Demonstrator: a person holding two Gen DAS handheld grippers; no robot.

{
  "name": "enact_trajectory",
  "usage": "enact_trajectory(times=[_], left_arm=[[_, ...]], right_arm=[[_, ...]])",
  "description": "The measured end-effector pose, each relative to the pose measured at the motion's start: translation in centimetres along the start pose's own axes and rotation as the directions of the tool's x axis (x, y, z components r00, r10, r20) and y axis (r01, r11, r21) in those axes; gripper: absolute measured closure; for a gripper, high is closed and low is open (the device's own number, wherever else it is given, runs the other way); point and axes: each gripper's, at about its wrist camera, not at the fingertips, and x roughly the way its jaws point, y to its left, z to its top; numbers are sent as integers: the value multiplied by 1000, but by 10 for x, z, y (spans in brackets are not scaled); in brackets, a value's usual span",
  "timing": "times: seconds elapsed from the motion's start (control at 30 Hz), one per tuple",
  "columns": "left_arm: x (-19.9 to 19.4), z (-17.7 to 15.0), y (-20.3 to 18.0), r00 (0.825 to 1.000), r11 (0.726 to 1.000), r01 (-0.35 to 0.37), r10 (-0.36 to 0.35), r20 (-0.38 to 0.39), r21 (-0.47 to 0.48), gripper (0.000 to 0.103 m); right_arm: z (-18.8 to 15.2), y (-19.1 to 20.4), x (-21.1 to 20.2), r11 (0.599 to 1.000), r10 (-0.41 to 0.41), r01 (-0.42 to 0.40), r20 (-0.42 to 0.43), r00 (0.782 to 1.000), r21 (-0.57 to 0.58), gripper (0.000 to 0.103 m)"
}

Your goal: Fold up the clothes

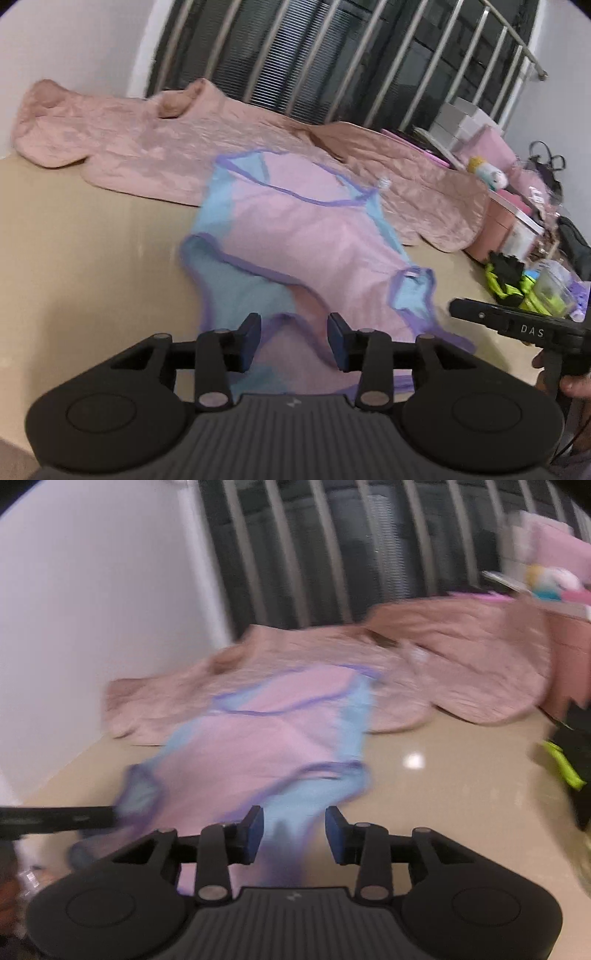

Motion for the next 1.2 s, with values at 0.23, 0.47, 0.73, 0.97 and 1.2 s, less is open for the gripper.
enact_trajectory(times=[0.23,0.47,0.73,0.97,1.2], left_arm=[[-29,-11,22,992,992,-128,128,22,17,54],[-52,-25,30,998,998,-60,60,3,4,50],[-51,-35,1,1000,991,-30,30,4,132,50],[-39,-41,-11,995,978,-101,102,4,182,98],[-48,-52,-13,998,966,-64,68,-7,250,101]], right_arm=[[-15,19,-15,991,20,-24,-36,999,-130,68],[-43,37,-55,942,182,-169,16,983,-290,63],[-50,34,-42,946,171,-173,-32,985,-273,75],[-62,39,-38,941,139,-139,-20,990,-310,81],[-62,30,-48,941,135,-138,-31,990,-309,97]])
